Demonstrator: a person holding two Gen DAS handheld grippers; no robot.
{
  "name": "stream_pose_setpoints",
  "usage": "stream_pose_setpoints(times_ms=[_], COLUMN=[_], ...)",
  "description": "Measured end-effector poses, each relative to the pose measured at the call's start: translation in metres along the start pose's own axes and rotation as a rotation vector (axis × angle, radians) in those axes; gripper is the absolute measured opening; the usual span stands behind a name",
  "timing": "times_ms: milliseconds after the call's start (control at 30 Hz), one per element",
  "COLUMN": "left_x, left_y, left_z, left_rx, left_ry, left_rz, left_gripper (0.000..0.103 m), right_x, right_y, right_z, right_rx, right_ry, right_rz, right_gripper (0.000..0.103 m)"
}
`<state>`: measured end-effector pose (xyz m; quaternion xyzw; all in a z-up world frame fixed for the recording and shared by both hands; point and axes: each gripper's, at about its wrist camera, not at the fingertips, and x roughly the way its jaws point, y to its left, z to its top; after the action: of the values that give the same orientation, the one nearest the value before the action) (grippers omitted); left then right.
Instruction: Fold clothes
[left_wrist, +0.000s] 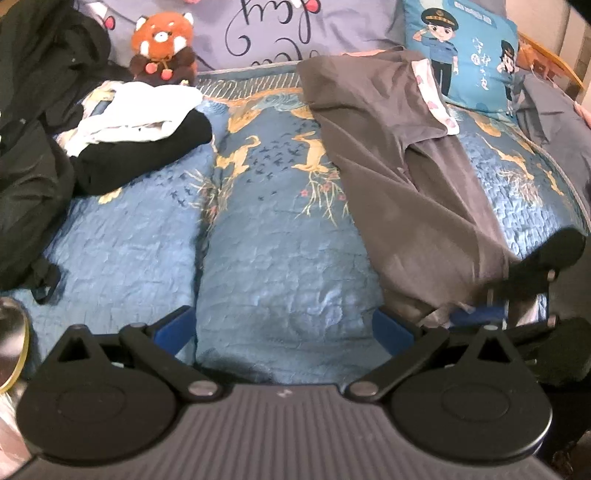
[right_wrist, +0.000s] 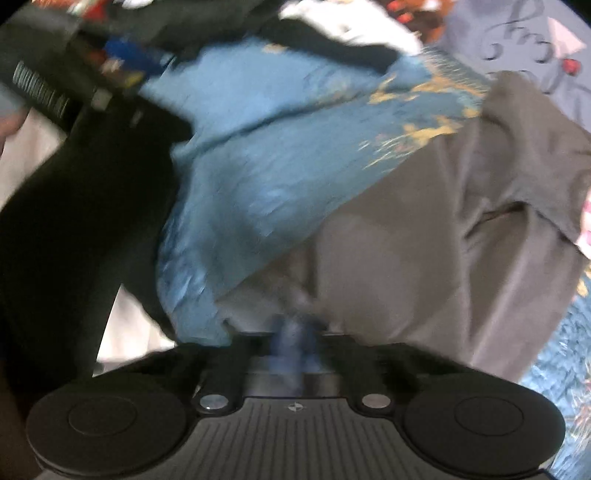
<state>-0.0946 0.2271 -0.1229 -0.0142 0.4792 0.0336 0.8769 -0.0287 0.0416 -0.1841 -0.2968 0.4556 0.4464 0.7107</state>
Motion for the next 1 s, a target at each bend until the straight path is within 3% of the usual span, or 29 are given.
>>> stream_pose_setpoints(times_ms=[200, 300, 367, 467, 633, 733, 833, 1000], left_x=[0.000, 0.000, -0.001, -0.005, -0.006, -0.003, 0.001, 0.004], left_y=[0.006, 0.003, 0.001, -0.002, 0.003, 0.006, 0.007, 0.007], left_z=[-0.004, -0.003, -0.003, -0.003, -0.003, -0.004, -0.005, -0.005], left_rx=[-0.040, -0.037, -0.029, -0.017, -0.036, -0.043, -0.046, -0.052], left_ry=[0.002, 0.000, -0.003, -0.007, -0.005, 0.006, 0.017, 0.022], left_rz=[-0.022, -0.029, -0.034, -0.034, -0.034, -0.037, -0.039, -0.051], left_gripper=[0.102, 0.102, 0.102, 0.103, 0.103, 0.103, 0.103, 0.103], right_x=[-0.039, -0.044, -0.034, -0.014, 0.023, 0.032, 0.028, -0.001], right_y=[0.040, 0.044, 0.037, 0.024, 0.007, 0.003, 0.006, 0.028], right_z=[-0.006, -0.005, -0.001, 0.007, 0.020, 0.024, 0.026, 0.021], right_rx=[-0.164, -0.244, -0.307, -0.390, -0.450, -0.445, -0.410, -0.418], right_ry=[-0.078, -0.099, -0.106, -0.077, 0.047, 0.081, 0.090, 0.022], right_rz=[0.089, 0.036, -0.031, -0.019, 0.062, 0.094, 0.182, 0.340], right_gripper=[0.000, 0.004, 0.019, 0.033, 0.036, 0.035, 0.004, 0.003])
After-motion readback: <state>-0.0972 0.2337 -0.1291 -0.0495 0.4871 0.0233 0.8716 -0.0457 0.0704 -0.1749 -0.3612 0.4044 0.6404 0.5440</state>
